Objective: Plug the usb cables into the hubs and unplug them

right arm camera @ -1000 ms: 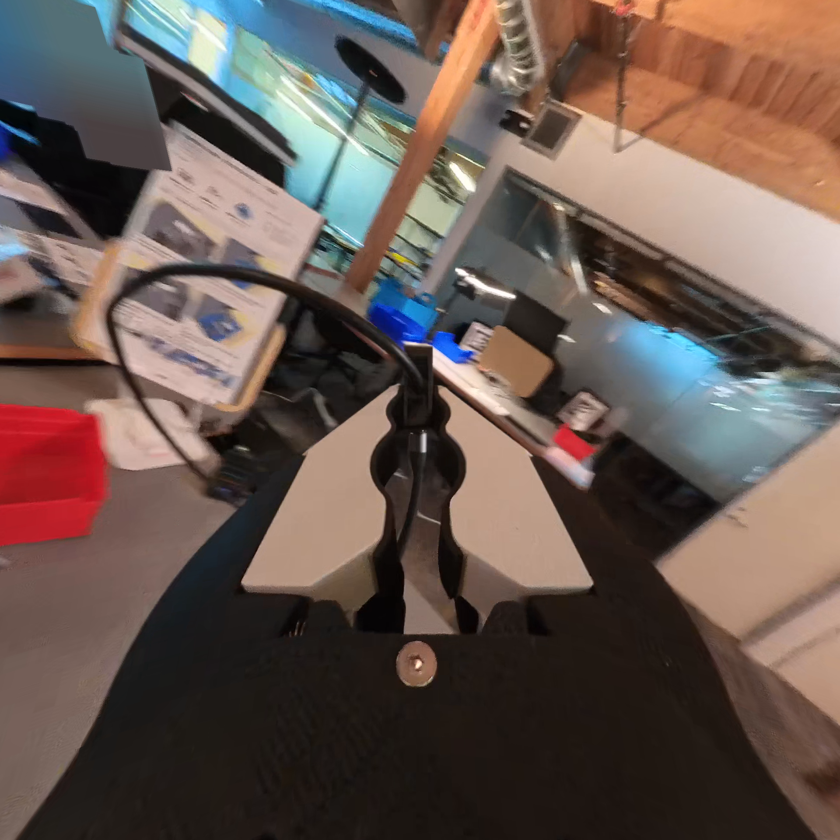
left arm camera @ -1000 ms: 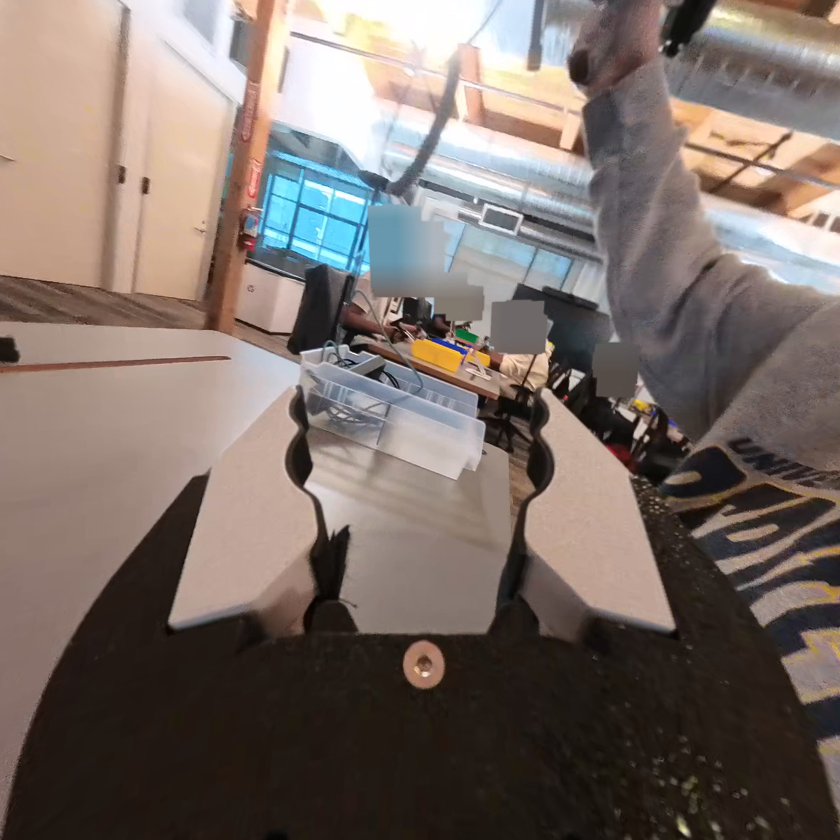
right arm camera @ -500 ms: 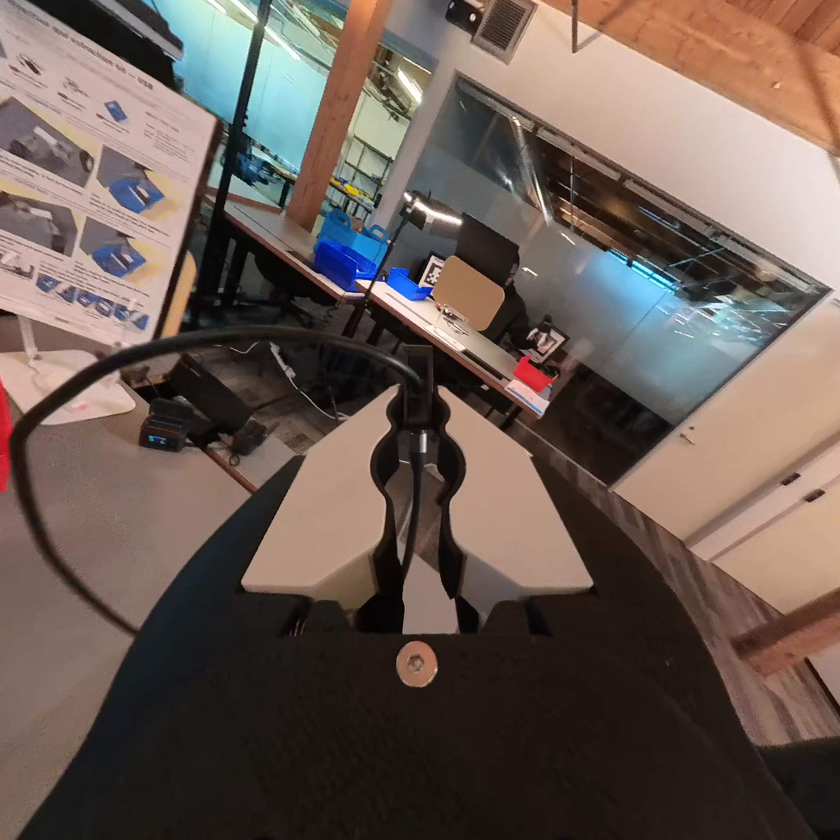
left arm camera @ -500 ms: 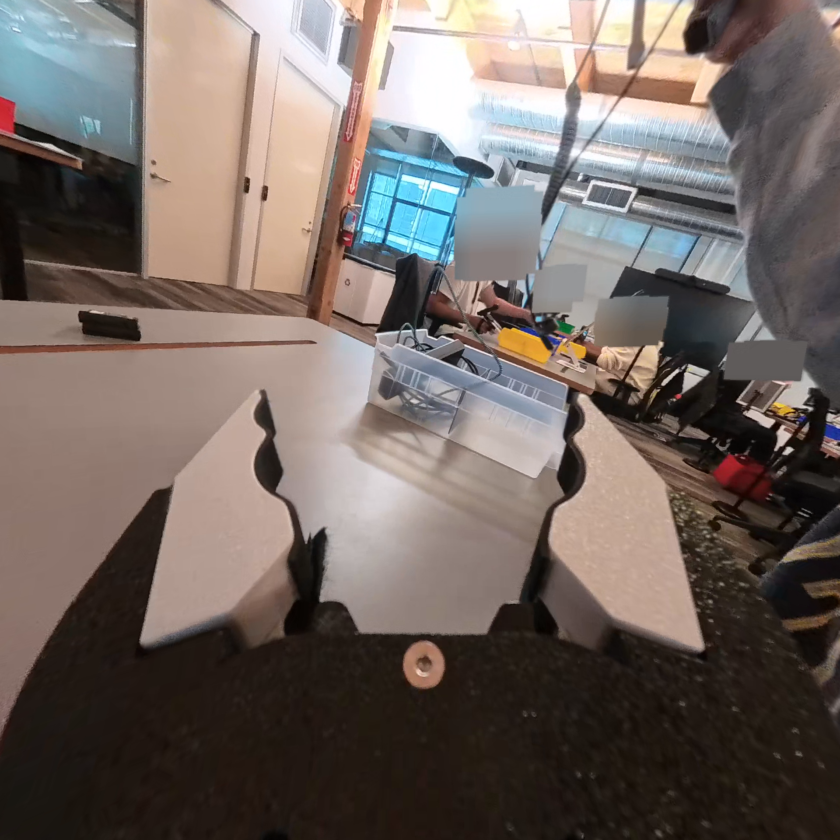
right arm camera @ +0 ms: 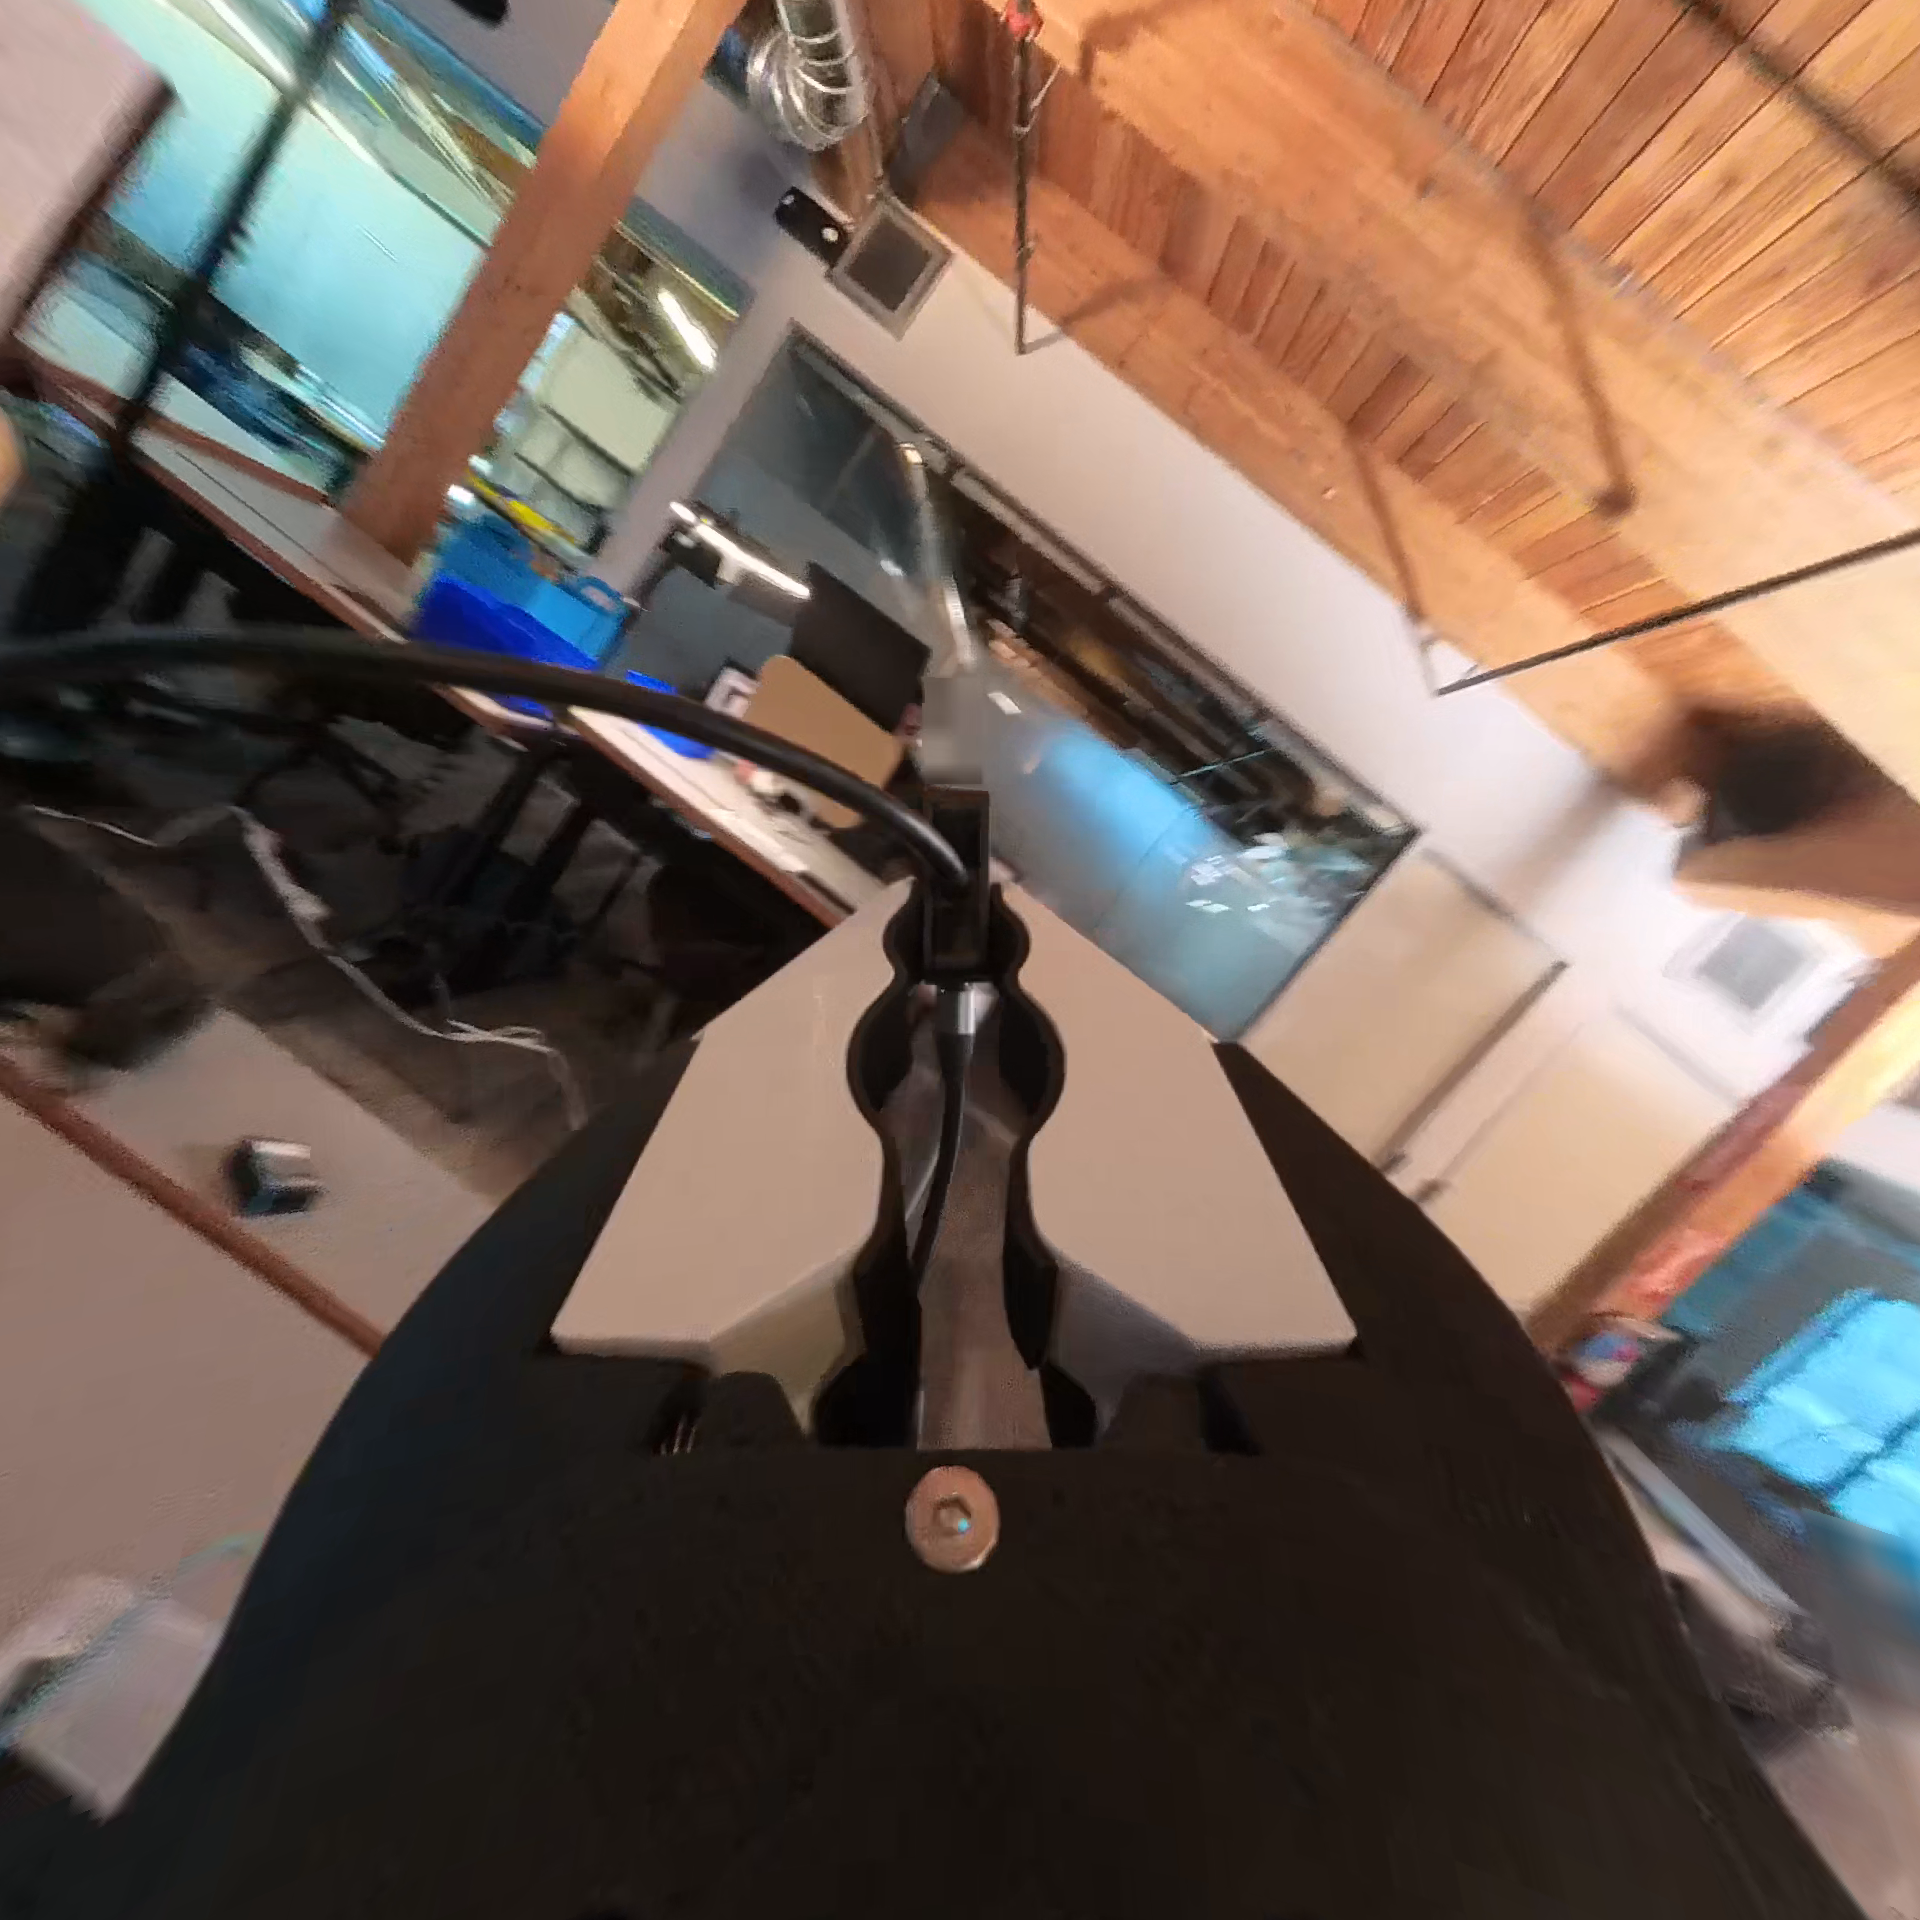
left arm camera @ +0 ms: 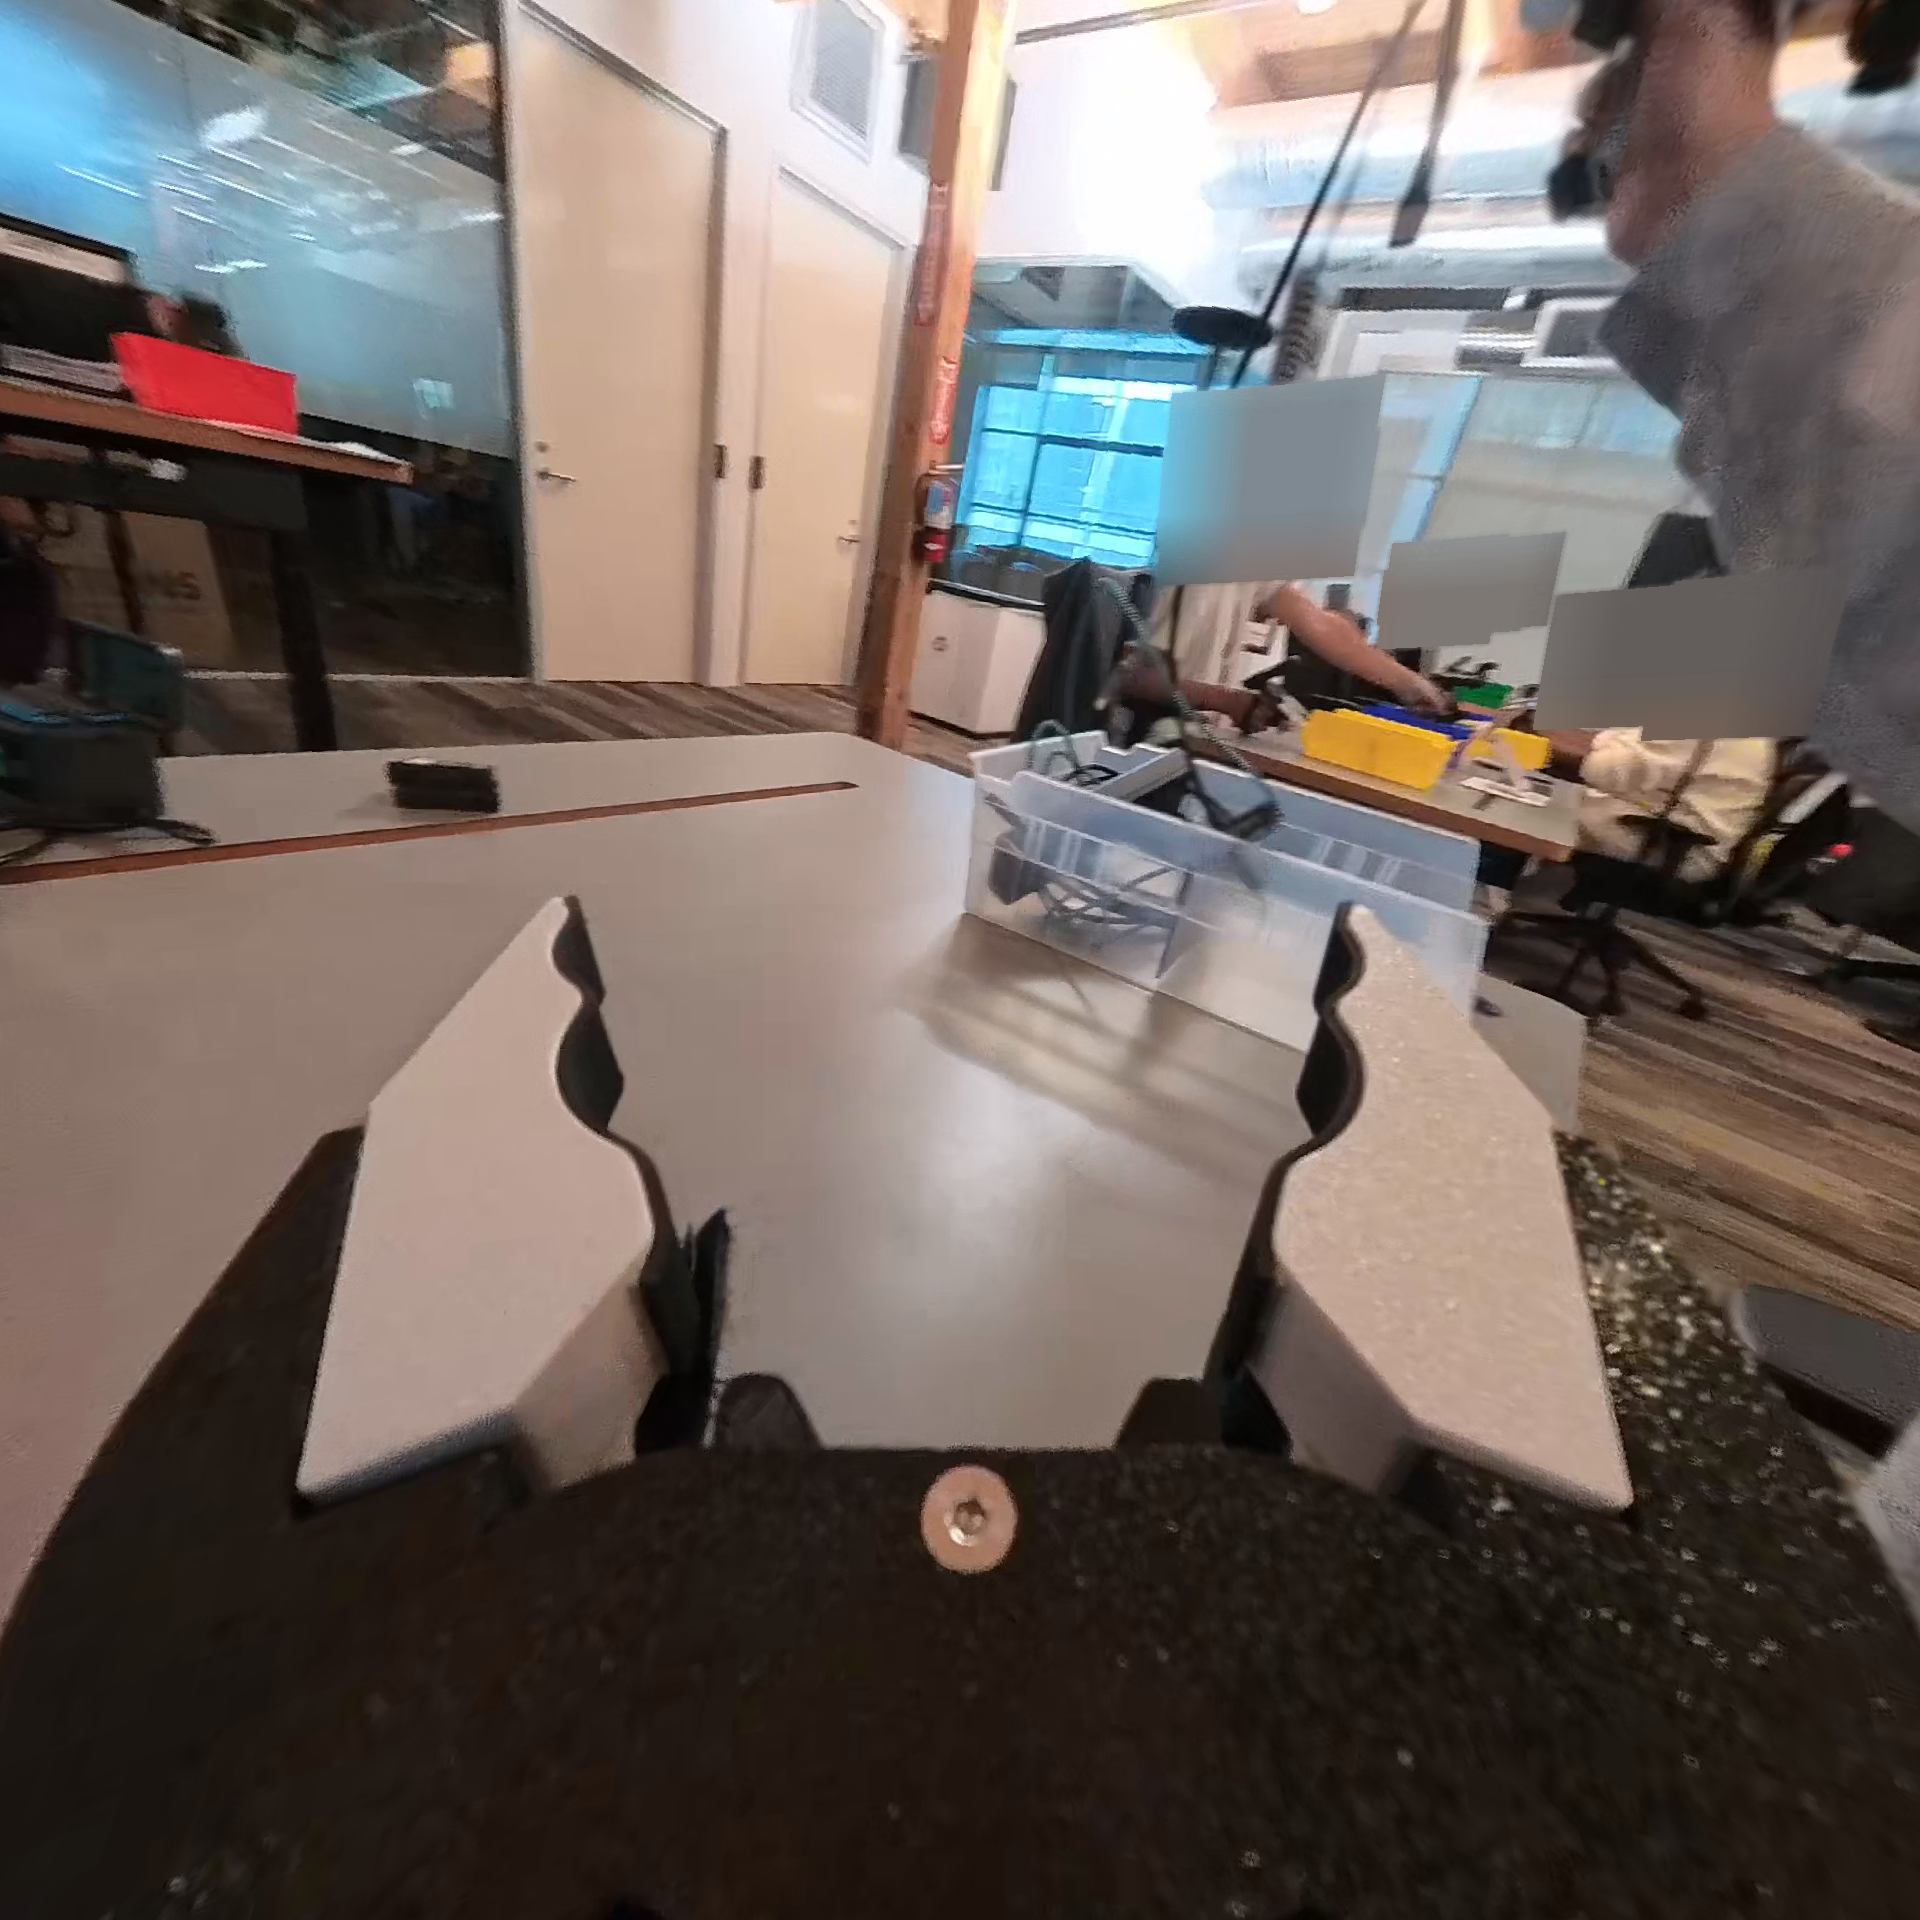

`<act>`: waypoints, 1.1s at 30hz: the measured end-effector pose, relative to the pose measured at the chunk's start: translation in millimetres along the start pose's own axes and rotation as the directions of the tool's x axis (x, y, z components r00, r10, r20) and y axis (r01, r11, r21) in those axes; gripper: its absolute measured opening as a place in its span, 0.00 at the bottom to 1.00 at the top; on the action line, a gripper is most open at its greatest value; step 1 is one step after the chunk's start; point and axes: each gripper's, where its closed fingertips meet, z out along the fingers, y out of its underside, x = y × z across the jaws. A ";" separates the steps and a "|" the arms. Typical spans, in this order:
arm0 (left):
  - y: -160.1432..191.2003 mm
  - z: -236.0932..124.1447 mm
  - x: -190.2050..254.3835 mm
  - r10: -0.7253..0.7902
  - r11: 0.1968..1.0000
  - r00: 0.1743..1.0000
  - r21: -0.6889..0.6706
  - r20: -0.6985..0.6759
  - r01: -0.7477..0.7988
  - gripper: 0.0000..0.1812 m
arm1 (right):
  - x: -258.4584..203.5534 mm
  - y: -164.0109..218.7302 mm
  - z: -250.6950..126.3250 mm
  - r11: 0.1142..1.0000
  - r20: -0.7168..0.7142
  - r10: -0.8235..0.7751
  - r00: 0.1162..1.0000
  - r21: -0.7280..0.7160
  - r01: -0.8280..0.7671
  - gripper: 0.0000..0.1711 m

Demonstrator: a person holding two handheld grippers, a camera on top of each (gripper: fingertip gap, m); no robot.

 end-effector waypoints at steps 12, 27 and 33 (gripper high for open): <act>6.9 -5.5 3.6 0.015 1.000 0.998 0.007 0.056 -0.015 0.66 | -208.5 223.5 -47.8 0.873 0.457 0.135 0.879 -0.474 0.112 0.05; 12.1 -8.6 0.9 0.135 0.989 0.987 -0.079 0.084 -0.129 0.63 | -201.5 330.8 -73.4 0.255 0.766 0.020 0.643 -0.625 0.737 0.05; 19.6 -0.2 -2.5 0.122 0.985 0.986 -0.135 0.113 -0.107 0.70 | -281.4 347.6 -75.5 0.349 0.868 0.177 0.463 -0.495 0.796 0.07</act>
